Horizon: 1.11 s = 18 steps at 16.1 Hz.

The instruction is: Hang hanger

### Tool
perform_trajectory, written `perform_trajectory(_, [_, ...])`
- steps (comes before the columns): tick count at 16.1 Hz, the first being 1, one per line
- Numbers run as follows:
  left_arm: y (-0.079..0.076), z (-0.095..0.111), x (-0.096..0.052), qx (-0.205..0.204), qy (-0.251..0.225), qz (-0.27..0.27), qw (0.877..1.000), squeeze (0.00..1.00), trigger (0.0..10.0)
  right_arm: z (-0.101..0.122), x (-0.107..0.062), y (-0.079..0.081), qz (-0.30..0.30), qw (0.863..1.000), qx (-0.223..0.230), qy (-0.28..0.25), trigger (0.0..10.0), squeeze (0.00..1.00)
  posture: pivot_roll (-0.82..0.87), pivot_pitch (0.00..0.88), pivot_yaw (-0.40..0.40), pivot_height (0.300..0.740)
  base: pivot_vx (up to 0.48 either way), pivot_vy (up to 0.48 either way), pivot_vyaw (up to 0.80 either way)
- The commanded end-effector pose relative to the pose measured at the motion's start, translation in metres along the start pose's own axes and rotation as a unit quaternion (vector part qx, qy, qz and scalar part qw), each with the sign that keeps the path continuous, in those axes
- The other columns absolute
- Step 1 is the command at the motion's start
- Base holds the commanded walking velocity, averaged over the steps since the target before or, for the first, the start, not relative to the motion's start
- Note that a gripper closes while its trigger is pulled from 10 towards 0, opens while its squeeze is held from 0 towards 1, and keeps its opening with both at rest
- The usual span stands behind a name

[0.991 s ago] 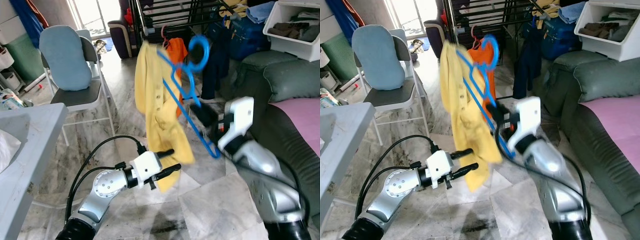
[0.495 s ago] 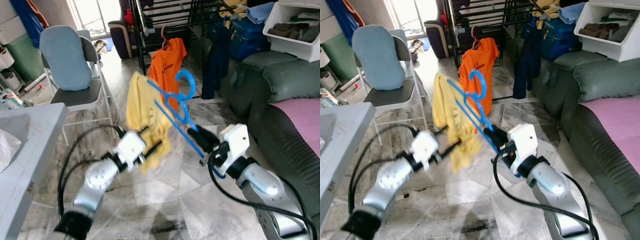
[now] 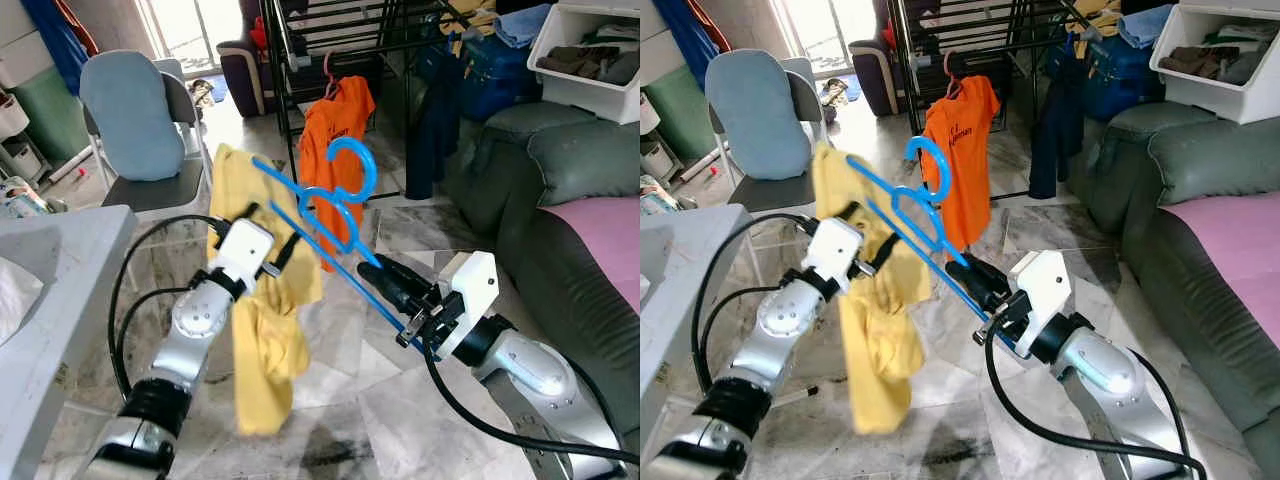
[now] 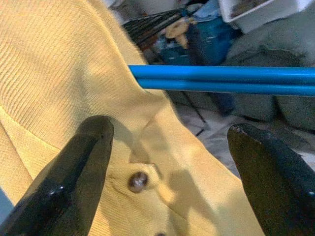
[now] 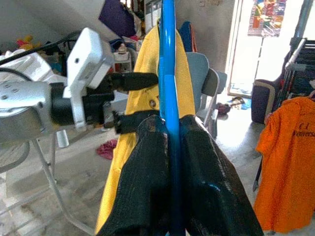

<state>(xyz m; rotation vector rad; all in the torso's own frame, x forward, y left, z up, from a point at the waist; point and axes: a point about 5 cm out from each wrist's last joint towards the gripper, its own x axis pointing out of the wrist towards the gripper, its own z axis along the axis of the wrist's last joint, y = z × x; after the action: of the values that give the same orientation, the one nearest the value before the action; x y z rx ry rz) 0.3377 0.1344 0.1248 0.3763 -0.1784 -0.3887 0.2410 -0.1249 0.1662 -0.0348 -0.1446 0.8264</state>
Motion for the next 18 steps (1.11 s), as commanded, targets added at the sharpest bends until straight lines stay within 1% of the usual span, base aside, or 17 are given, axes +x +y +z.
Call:
perform_trajectory(1, [0.008,0.000,0.002,0.000,0.003,0.018,1.000,1.00,10.0,0.016,0.003,0.004,0.015,0.999,-0.008,-0.039,10.0,0.00,-0.24,0.000,0.103,0.740,0.000,0.000,0.00])
perform_trajectory(5, [0.015,-0.001,0.001,0.014,0.002,0.040,0.999,1.00,10.0,0.013,0.002,0.003,0.014,0.999,-0.014,-0.032,10.0,0.00,-0.23,0.000,0.103,0.740,0.000,0.000,0.00])
perform_trajectory(6, [0.017,-0.001,-0.001,0.026,0.002,0.045,0.999,1.00,10.0,0.012,0.002,0.002,0.011,0.999,-0.016,-0.029,10.0,0.00,-0.23,0.000,0.103,0.740,0.000,0.000,0.00])
perform_trajectory(8, [0.016,-0.004,-0.004,0.032,0.006,0.043,0.999,1.00,10.0,0.011,0.002,0.000,0.006,0.999,-0.020,-0.027,10.0,0.00,-0.23,0.000,0.104,0.740,0.000,0.000,0.00])
perform_trajectory(9, [0.013,-0.006,-0.007,0.027,0.007,0.034,0.999,0.97,10.0,0.011,0.002,-0.001,0.003,0.999,-0.021,-0.026,10.0,0.00,-0.22,0.000,0.103,0.740,0.000,0.000,0.00])
perform_trajectory(10, [0.007,-0.009,-0.011,0.020,0.008,0.020,1.000,0.90,10.0,0.010,0.002,-0.002,-0.001,0.999,-0.023,-0.026,10.0,0.00,-0.22,0.000,0.104,0.740,0.000,0.000,0.00])
perform_trajectory(12, [0.000,-0.012,-0.015,0.014,0.010,0.006,1.000,0.83,10.0,0.010,0.003,-0.003,-0.003,0.999,-0.026,-0.026,10.0,0.00,-0.22,0.000,0.104,0.740,0.000,0.000,0.00])
perform_trajectory(14, [-0.006,-0.010,-0.018,0.007,-0.001,-0.003,1.000,0.55,10.0,0.009,0.004,-0.005,-0.007,0.999,-0.028,-0.026,10.0,0.00,-0.22,0.000,0.103,0.740,0.000,0.000,0.00])
perform_trajectory(15, [-0.006,-0.010,-0.018,0.007,-0.003,-0.001,1.000,0.54,10.0,0.009,0.005,-0.005,-0.007,0.999,-0.028,-0.027,10.0,0.00,-0.22,0.000,0.103,0.740,0.000,0.000,0.00])
perform_trajectory(16, [-0.005,-0.009,-0.018,0.013,-0.008,0.011,1.000,0.42,10.0,0.010,0.006,-0.005,-0.007,0.999,-0.028,-0.028,10.0,0.00,-0.22,0.000,0.102,0.740,0.000,0.000,0.00])
perform_trajectory(17, [-0.003,-0.007,-0.017,0.015,-0.011,0.023,1.000,0.00,10.0,0.011,0.007,-0.005,-0.005,0.999,-0.027,-0.030,10.0,0.00,-0.22,0.000,0.101,0.740,0.000,0.000,0.00])
perform_trajectory(18, [-0.001,-0.006,-0.014,0.014,-0.013,0.036,0.999,0.00,10.0,0.012,0.007,-0.003,0.001,0.999,-0.025,-0.031,10.0,0.00,-0.22,0.000,0.101,0.740,0.000,0.000,0.00])
